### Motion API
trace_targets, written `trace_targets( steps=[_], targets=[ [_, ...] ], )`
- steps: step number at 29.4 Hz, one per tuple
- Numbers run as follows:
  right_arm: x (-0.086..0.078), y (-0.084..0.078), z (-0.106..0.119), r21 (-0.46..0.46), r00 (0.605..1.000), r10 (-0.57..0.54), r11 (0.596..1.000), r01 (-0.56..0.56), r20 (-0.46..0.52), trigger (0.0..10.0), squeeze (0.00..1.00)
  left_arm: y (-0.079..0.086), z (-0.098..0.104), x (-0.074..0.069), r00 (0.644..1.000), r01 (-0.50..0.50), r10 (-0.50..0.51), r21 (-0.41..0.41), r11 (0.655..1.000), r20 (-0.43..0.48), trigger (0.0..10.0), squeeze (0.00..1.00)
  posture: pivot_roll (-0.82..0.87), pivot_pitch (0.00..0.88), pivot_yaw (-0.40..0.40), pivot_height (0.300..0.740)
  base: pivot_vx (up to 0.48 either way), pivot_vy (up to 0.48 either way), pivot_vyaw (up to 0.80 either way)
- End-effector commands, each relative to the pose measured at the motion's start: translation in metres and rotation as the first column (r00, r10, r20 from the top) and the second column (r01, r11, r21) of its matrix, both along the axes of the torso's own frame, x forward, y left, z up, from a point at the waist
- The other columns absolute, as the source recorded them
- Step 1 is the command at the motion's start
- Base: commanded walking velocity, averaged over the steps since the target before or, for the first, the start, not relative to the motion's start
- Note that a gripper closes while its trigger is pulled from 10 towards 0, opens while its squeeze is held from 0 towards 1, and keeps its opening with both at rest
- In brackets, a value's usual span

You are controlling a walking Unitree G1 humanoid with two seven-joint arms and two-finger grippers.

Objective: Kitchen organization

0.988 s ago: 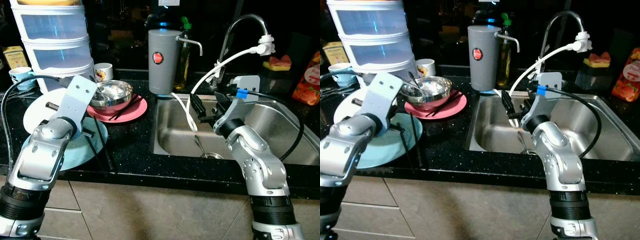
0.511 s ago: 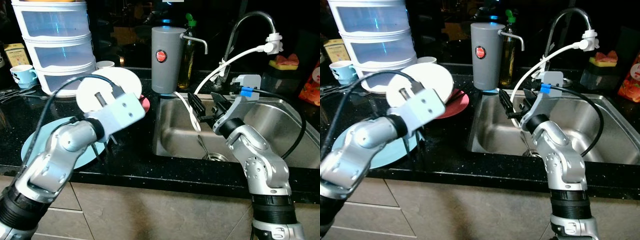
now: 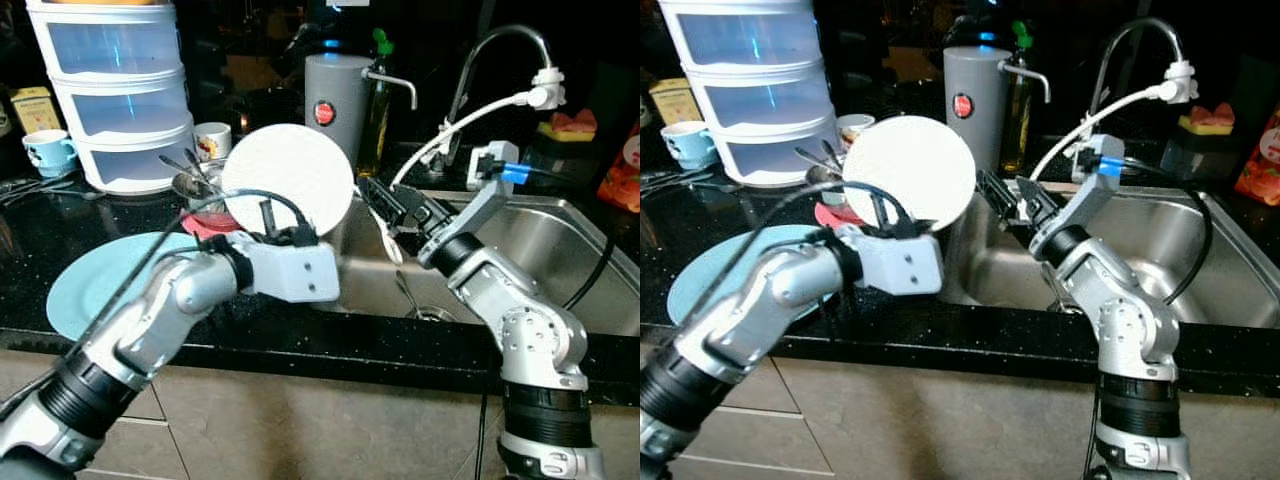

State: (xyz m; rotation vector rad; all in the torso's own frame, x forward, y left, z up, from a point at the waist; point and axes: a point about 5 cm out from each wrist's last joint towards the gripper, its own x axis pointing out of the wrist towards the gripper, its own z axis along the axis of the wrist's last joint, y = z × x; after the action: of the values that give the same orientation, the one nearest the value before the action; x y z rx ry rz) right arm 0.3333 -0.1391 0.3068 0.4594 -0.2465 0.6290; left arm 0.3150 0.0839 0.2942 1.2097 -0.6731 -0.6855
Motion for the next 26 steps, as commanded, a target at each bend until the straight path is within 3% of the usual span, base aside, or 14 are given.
trace_targets(
  steps=[1,9,26],
  targets=[
    [-0.0012,0.0005,0.0007,0.006,1.0,0.006,1.0,-0.006,-0.01,10.0,0.0,-0.0113,-0.0081,-0.0054,0.998,0.062,-0.062,0.033,0.998,0.003,10.0,0.0,0.07,0.078,-0.029,0.74,0.0,0.0,0.0],
    [-0.0008,-0.0002,-0.0023,-0.008,1.0,0.002,1.0,-0.003,-0.031,10.0,0.0,-0.0209,-0.0084,-0.0059,0.994,0.107,-0.107,0.012,0.994,0.023,10.0,0.0,0.07,0.078,-0.028,0.74,0.0,0.0,0.0],
    [-0.001,-0.0014,-0.0021,-0.01,0.999,-0.012,1.0,0.011,-0.04,10.0,0.0,-0.0156,-0.0025,0.0024,0.996,0.081,-0.08,-0.022,0.996,0.043,10.0,0.0,0.07,0.088,-0.029,0.74,0.0,0.0,0.0]
  ],
)
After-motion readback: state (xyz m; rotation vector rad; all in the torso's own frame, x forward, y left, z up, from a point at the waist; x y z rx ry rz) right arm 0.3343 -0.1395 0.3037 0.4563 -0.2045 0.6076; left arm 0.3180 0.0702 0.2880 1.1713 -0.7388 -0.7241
